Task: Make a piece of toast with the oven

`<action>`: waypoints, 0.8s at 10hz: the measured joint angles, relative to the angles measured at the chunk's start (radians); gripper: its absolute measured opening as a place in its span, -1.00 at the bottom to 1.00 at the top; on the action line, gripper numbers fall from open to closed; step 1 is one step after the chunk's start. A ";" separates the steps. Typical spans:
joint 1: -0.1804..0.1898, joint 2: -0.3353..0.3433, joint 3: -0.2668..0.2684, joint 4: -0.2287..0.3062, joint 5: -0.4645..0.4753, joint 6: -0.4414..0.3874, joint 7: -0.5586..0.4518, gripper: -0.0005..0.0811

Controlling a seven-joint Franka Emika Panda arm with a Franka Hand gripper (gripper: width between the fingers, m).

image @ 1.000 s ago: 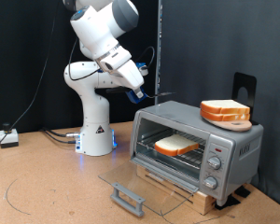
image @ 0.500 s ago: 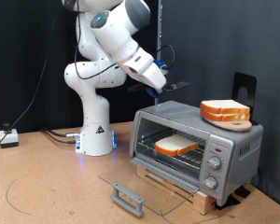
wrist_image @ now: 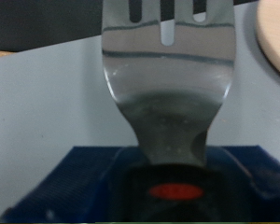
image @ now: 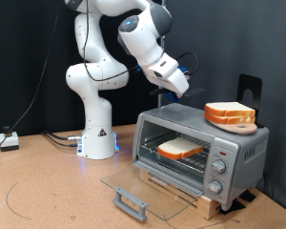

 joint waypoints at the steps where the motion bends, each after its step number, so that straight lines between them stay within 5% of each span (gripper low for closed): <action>1: 0.001 -0.003 0.021 -0.009 0.001 0.005 0.011 0.02; 8: 0.001 0.002 0.134 -0.048 0.074 0.086 0.042 0.02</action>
